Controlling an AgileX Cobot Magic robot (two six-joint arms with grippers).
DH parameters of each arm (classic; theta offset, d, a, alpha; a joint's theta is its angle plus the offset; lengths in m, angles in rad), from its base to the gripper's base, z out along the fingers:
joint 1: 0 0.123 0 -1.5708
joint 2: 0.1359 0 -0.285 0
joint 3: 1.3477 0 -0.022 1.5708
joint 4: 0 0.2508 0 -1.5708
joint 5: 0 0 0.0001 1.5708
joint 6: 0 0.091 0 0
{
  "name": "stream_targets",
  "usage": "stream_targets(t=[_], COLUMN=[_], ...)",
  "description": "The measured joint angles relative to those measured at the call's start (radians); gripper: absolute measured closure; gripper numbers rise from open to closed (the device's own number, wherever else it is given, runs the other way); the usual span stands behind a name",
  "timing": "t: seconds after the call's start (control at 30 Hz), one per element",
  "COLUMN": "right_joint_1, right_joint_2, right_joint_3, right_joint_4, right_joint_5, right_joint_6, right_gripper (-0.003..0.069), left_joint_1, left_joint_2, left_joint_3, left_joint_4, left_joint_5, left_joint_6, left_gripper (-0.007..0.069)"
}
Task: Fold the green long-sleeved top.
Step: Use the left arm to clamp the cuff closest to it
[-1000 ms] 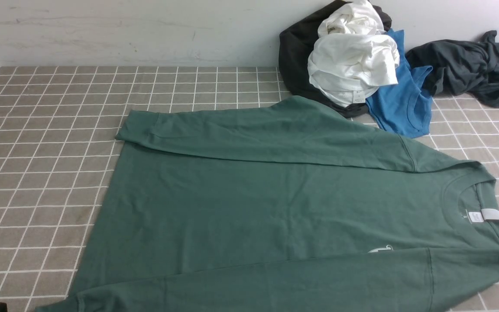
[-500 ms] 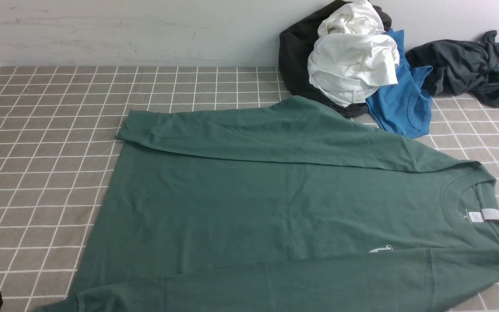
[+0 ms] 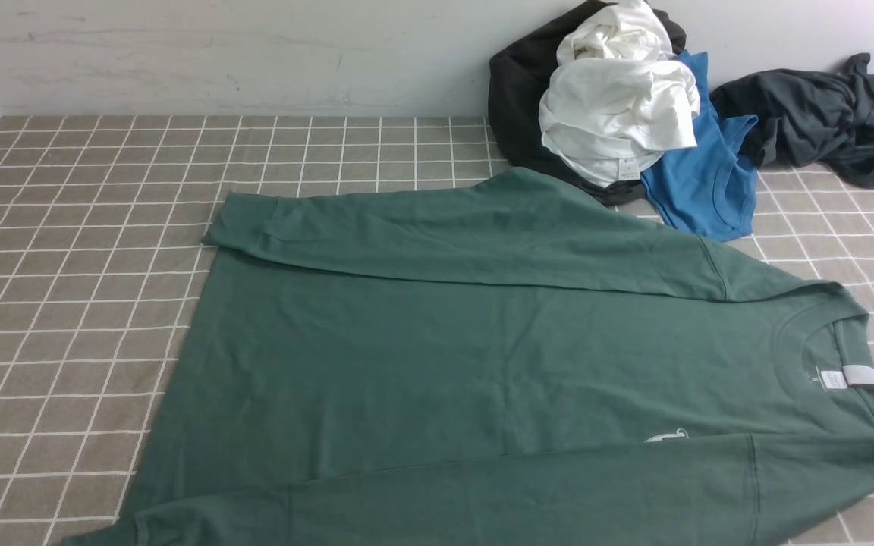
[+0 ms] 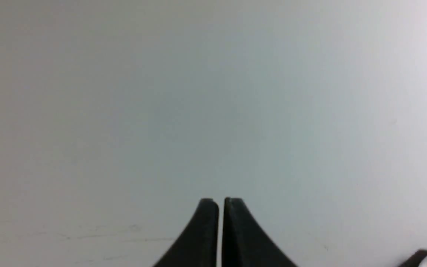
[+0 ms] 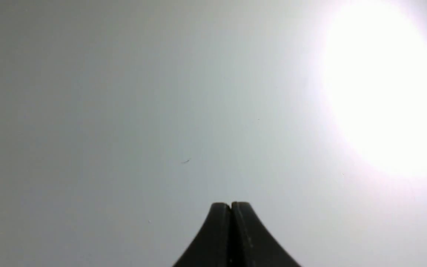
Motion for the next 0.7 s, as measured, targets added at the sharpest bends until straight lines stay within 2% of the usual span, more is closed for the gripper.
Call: stream_targets(t=[0.13, 0.17, 0.23, 0.27, 0.3, 0.33, 0.4, 0.5, 0.53, 0.6, 0.63, 0.7], right_joint_1=[0.0, 0.0, 0.0, 0.0, 0.001, 0.001, 0.002, 0.002, 0.002, 0.002, 0.002, 0.006], right_joint_2=[0.0, 0.004, 0.042, 0.047, 0.107, 0.107, 0.22, 0.362, 0.372, 0.498, 0.519, 0.644], right_joint_3=[-0.028, -0.075, -0.182, -0.193, -0.279, -0.289, -0.423, -0.502, -0.502, -0.514, -0.514, -0.514], right_joint_4=[-0.001, -0.009, -0.042, -0.042, -0.079, -0.083, -0.154, -0.216, -0.217, -0.221, -0.217, -0.166], right_joint_5=[0.02, 0.052, 0.1, 0.1, 0.16, 0.169, 0.318, 0.532, 0.548, 0.729, 0.759, 0.926], right_joint_6=[0.036, 0.041, 0.057, 0.059, 0.08, 0.081, 0.087, 0.087, 0.087, 0.087, 0.087, 0.069], right_gripper=[0.0671, 0.0671, 0.0671, 0.0671, 0.067, 0.067, 0.067, 0.067, 0.067, 0.0669, 0.0669, 0.0669], left_joint_1=[0.0, 0.0, 0.0, 0.0, 0.0, 0.0, 0.0, 0.0, 0.0, 0.0, 0.0, 0.0], left_joint_2=[0.003, 0.025, 0.101, 0.111, 0.191, 0.202, 0.358, 0.573, 0.573, 0.732, 0.77, 0.914], left_joint_3=[-0.105, -0.203, -0.376, -0.391, -0.505, -0.518, -0.654, -0.742, -0.745, -0.756, -0.756, -0.756], left_joint_4=[0.0, 0.0, 0.0, 0.0, 0.0, 0.0, 0.0, 0.0, -0.001, -0.009, -0.012, -0.039], left_joint_5=[0.089, 0.162, 0.286, 0.299, 0.416, 0.416, 0.625, 0.905, 0.924, 1.104, 1.128, 1.241], left_joint_6=[-0.076, -0.077, -0.044, -0.044, -0.002, -0.002, 0.039, 0.064, 0.065, 0.056, 0.052, 0.045], left_gripper=[0.0624, 0.063, 0.0632, 0.0632, 0.0632, 0.0632, 0.0632, 0.0632, 0.0632, 0.063, 0.0628, 0.0593])
